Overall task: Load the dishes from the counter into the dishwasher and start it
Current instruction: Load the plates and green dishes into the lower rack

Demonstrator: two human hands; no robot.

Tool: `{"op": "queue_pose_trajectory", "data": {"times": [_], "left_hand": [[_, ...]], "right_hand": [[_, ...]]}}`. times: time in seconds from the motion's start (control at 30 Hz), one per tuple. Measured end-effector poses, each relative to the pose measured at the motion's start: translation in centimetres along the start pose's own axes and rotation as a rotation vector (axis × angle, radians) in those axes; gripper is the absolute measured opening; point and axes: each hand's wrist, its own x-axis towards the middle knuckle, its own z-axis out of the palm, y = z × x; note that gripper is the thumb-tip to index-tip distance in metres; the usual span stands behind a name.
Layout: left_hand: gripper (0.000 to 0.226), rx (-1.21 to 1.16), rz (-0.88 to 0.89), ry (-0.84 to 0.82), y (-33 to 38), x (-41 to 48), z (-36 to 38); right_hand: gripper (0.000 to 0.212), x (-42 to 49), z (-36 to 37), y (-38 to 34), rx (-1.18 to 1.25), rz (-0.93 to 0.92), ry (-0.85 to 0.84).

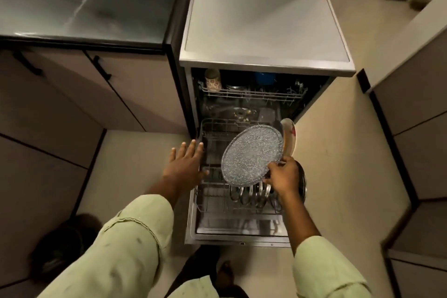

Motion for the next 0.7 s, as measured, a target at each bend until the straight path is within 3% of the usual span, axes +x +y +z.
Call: {"op": "queue_pose_trajectory", "data": {"times": [0.2,0.53,0.7], "left_hand": [[0.083,-0.006,0.108,-0.125,1.7,8.2,1.7],[0.075,0.021,0.167,-0.322,5.0,22.9,11.0],[0.075,0.069,0.138,-0.367,6.1,30.7,18.1]], "right_hand": [[0.025,6.2,-0.7,0.5,-0.271,-0.024,0.125],[0.020,22.2,2.4,2.9,-0.586,-0.151,0.155],[0.039,29.1,4.7,6.3,-0.737,-0.238,0.156]]}}
